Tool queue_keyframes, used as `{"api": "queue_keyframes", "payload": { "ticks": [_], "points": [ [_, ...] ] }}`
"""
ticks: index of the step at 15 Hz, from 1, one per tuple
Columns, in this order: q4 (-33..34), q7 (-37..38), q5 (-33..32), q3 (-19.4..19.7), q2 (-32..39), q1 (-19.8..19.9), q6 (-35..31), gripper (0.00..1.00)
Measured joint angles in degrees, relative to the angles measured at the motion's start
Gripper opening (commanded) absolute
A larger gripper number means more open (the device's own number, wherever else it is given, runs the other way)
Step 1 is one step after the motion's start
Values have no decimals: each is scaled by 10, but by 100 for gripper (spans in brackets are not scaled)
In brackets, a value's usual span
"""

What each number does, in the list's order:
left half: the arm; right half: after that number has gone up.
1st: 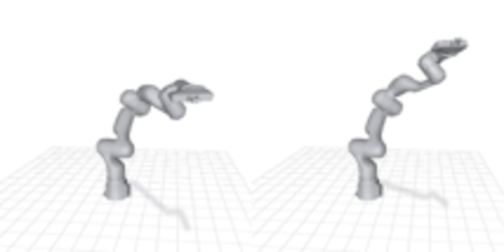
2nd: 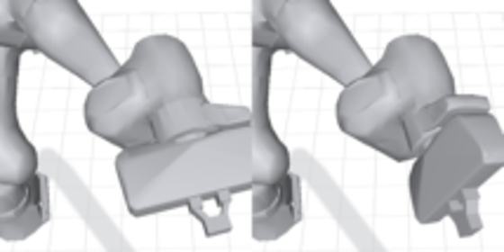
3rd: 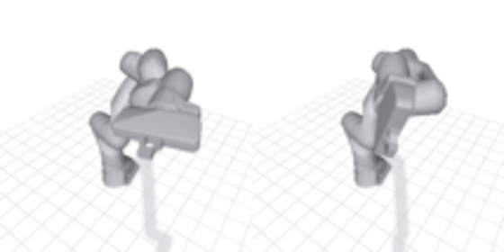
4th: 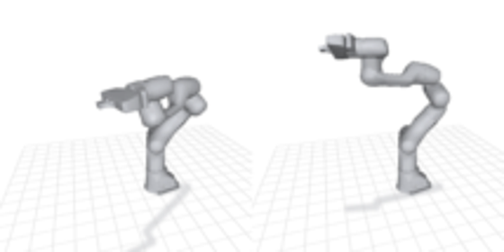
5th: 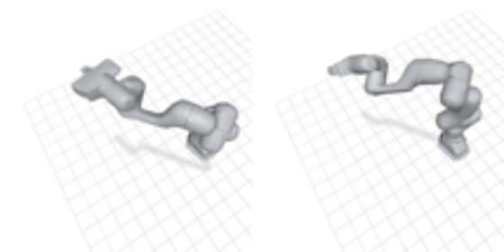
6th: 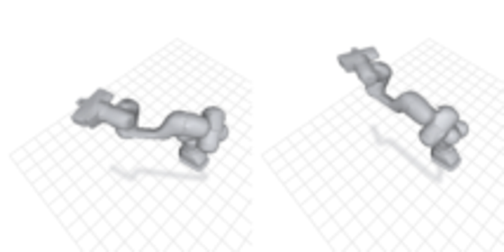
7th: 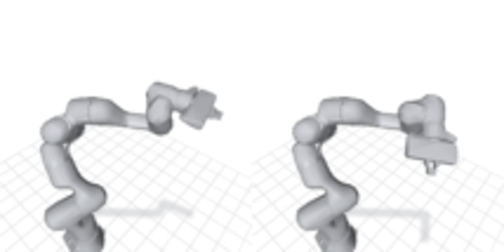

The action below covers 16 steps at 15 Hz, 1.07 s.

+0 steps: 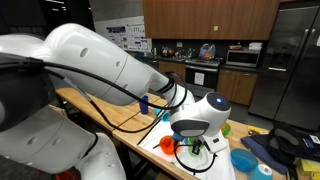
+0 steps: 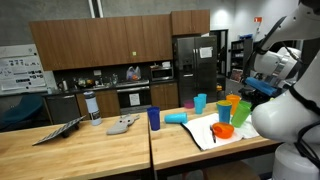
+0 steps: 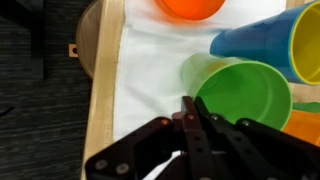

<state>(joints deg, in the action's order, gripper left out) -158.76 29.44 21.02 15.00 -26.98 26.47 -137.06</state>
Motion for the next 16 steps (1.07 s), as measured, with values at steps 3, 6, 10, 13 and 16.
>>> {"api": "queue_keyframes", "payload": {
  "ticks": [3, 6, 10, 13, 16],
  "points": [
    [1, 13, -45, -15, -40, 20, 27, 1],
    [3, 16, -71, -24, -84, 37, 58, 1],
    [8, 16, -76, -27, -121, 42, 94, 1],
    [8, 16, -76, -27, -128, 41, 106, 1],
    [6, 16, -76, -27, -128, 41, 114, 1]
  ]
}}
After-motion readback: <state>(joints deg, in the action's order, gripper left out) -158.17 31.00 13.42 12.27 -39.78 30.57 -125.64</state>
